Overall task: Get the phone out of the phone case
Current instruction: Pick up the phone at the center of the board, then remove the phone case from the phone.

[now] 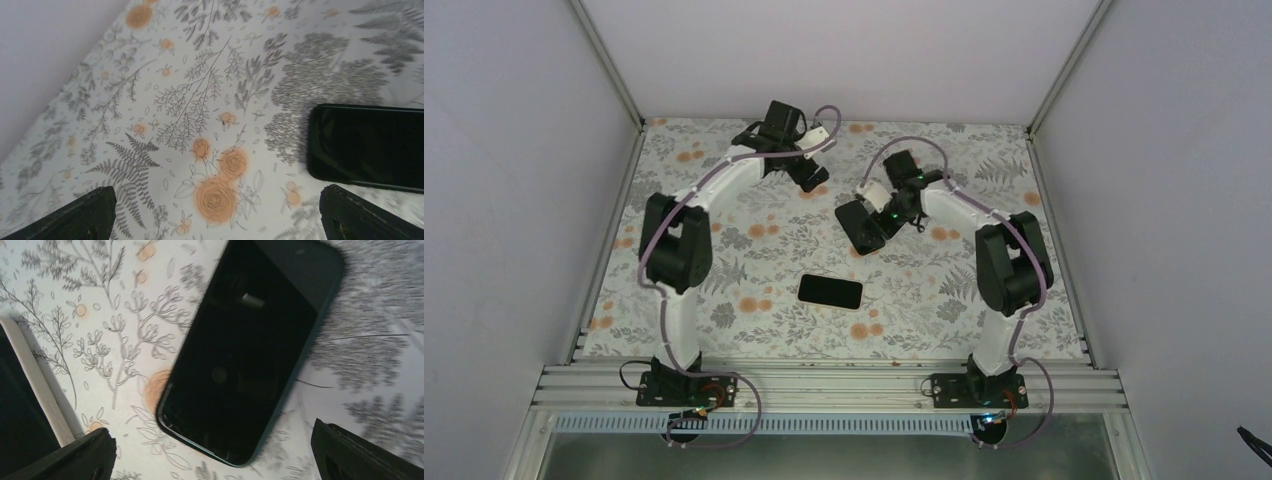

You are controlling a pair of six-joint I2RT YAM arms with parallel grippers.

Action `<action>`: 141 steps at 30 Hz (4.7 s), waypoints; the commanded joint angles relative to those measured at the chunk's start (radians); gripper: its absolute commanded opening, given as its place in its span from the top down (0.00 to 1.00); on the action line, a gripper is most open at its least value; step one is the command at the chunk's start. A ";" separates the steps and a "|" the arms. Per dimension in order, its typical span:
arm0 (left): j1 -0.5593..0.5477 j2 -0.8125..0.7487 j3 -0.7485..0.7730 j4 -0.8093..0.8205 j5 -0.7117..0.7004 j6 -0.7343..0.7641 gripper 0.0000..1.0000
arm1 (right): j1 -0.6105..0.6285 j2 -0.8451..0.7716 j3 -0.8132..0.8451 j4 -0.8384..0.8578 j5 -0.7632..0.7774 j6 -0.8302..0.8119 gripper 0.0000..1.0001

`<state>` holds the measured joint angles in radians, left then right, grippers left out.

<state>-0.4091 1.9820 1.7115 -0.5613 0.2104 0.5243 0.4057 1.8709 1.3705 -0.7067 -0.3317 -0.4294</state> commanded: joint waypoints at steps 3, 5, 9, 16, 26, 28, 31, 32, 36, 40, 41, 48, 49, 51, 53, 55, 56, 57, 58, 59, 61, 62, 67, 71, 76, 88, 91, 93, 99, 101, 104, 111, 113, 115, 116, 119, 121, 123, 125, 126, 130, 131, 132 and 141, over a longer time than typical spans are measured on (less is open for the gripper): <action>0.029 0.190 0.209 -0.073 0.033 -0.121 0.00 | 0.121 -0.029 -0.049 0.114 0.213 0.186 0.00; 0.029 0.241 0.261 -0.106 0.042 -0.129 0.00 | 0.139 0.002 -0.035 0.112 0.229 0.212 0.00; 0.031 0.282 0.296 -0.126 0.058 -0.134 0.00 | 0.159 0.044 -0.029 0.158 0.307 0.232 0.00; 0.062 0.239 0.243 -0.098 0.096 -0.140 0.00 | 0.157 0.139 0.051 0.155 0.304 0.234 0.00; 0.111 0.187 0.165 -0.078 0.155 -0.132 0.00 | 0.110 0.228 0.093 0.155 0.303 0.203 0.00; 0.115 0.184 0.153 -0.076 0.166 -0.130 0.00 | 0.102 0.247 0.093 0.141 0.292 0.192 0.00; 0.117 0.175 0.137 -0.072 0.176 -0.124 0.00 | 0.094 0.267 0.086 0.116 0.271 0.185 0.00; 0.117 0.173 0.135 -0.072 0.181 -0.120 0.00 | 0.094 0.269 0.074 0.115 0.264 0.179 0.00; 0.116 0.164 0.131 -0.086 0.214 -0.108 0.00 | 0.093 0.253 0.046 0.121 0.277 0.162 0.17; 0.117 0.183 0.192 -0.181 0.347 -0.096 0.00 | 0.093 0.165 -0.017 0.193 0.322 0.142 0.33; 0.116 0.196 0.215 -0.216 0.392 -0.091 0.00 | 0.094 0.132 -0.032 0.215 0.327 0.138 0.36; 0.118 0.317 0.410 -0.449 0.611 -0.081 0.00 | 0.123 -0.057 -0.045 0.265 0.328 0.112 0.43; 0.118 0.334 0.432 -0.467 0.624 -0.085 0.00 | 0.132 -0.070 -0.038 0.264 0.328 0.108 0.43; 0.118 0.363 0.475 -0.497 0.643 -0.093 0.00 | 0.147 -0.091 -0.025 0.263 0.330 0.104 0.43; 0.117 0.388 0.512 -0.516 0.653 -0.107 0.00 | 0.162 -0.106 -0.012 0.263 0.329 0.104 0.43; 0.116 0.409 0.537 -0.535 0.661 -0.112 0.00 | 0.176 -0.118 0.004 0.263 0.329 0.104 0.43; 0.115 0.417 0.549 -0.545 0.666 -0.112 0.00 | 0.183 -0.121 0.011 0.263 0.327 0.104 0.43; 0.114 0.423 0.555 -0.552 0.670 -0.112 0.00 | 0.187 -0.121 0.020 0.265 0.323 0.104 0.43; 0.113 0.427 0.560 -0.557 0.677 -0.114 0.00 | 0.193 -0.118 0.031 0.264 0.319 0.104 0.43; 0.114 0.429 0.562 -0.562 0.692 -0.115 0.00 | 0.198 -0.111 0.043 0.263 0.320 0.105 0.43; 0.114 0.431 0.570 -0.576 0.732 -0.110 0.01 | 0.206 -0.096 0.064 0.263 0.318 0.107 0.43; 0.115 0.431 0.574 -0.589 0.757 -0.104 0.03 | 0.210 -0.089 0.074 0.264 0.320 0.109 0.42; 0.117 0.448 0.591 -0.705 0.900 -0.020 0.24 | 0.216 -0.063 0.098 0.295 0.325 0.113 0.43; 0.116 0.463 0.572 -0.795 1.019 0.057 0.43 | 0.219 -0.033 0.135 0.283 0.309 0.114 0.43; 0.113 0.407 0.531 -0.796 1.072 0.100 0.71 | 0.223 -0.034 0.140 0.285 0.299 0.110 0.41; 0.114 0.208 0.356 -0.796 1.085 0.303 0.98 | 0.099 -0.200 0.100 -0.023 -0.227 -0.121 0.01; 0.113 0.117 0.287 -0.796 1.092 0.379 0.98 | 0.014 -0.274 0.083 -0.139 -0.366 -0.248 0.02; 0.113 0.033 0.233 -0.795 1.100 0.445 0.98 | -0.066 -0.303 0.072 -0.214 -0.484 -0.367 0.04; 0.103 -0.111 0.141 -0.796 1.079 0.529 0.98 | -0.192 -0.268 0.134 -0.460 -0.690 -0.627 0.22; 0.103 -0.138 0.116 -0.796 1.076 0.544 0.98 | -0.196 -0.248 0.136 -0.481 -0.719 -0.646 0.26; 0.102 -0.150 0.109 -0.796 1.071 0.539 0.98 | -0.198 -0.244 0.115 -0.454 -0.744 -0.632 0.29; 0.102 -0.141 0.109 -0.796 1.071 0.535 0.98 | -0.195 -0.250 0.106 -0.425 -0.807 -0.612 0.30; 0.101 -0.136 0.116 -0.796 1.078 0.532 0.98 | -0.194 -0.247 0.102 -0.411 -0.807 -0.599 0.32; 0.101 -0.129 0.126 -0.796 1.083 0.529 0.98 | -0.190 -0.242 0.097 -0.406 -0.805 -0.590 0.33; 0.101 -0.125 0.130 -0.796 1.085 0.527 0.98 | -0.184 -0.240 0.096 -0.397 -0.801 -0.583 0.33; 0.102 -0.117 0.137 -0.796 1.088 0.524 0.98 | -0.173 -0.243 0.078 -0.350 -0.789 -0.545 0.35; 0.101 -0.113 0.140 -0.796 1.090 0.524 0.98 | -0.165 -0.245 0.071 -0.321 -0.783 -0.519 0.36; 0.102 -0.113 0.141 -0.796 1.092 0.522 0.98 | -0.158 -0.239 0.072 -0.300 -0.775 -0.501 0.37; 0.100 -0.111 0.146 -0.796 1.092 0.520 0.98 | -0.150 -0.235 0.073 -0.278 -0.770 -0.481 0.38; 0.099 -0.109 0.147 -0.796 1.092 0.518 0.98 | -0.148 -0.230 0.075 -0.268 -0.767 -0.470 0.38; 0.099 -0.108 0.150 -0.795 1.092 0.516 0.98 | -0.141 -0.219 0.083 -0.254 -0.760 -0.452 0.39; 0.100 -0.108 0.149 -0.796 1.092 0.517 0.98 | -0.138 -0.218 0.082 -0.251 -0.756 -0.448 0.40; 0.100 -0.107 0.151 -0.796 1.093 0.515 0.98 | -0.138 -0.217 0.078 -0.242 -0.750 -0.441 0.40; 0.100 -0.113 0.149 -0.796 1.096 0.516 0.98 | -0.136 -0.221 0.052 -0.176 -0.712 -0.394 0.44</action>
<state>-0.3050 1.8786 1.8252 -1.3624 1.2072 1.0161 0.2619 1.6505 1.4403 -0.9409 -1.0668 -0.8616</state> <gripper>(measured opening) 0.101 0.570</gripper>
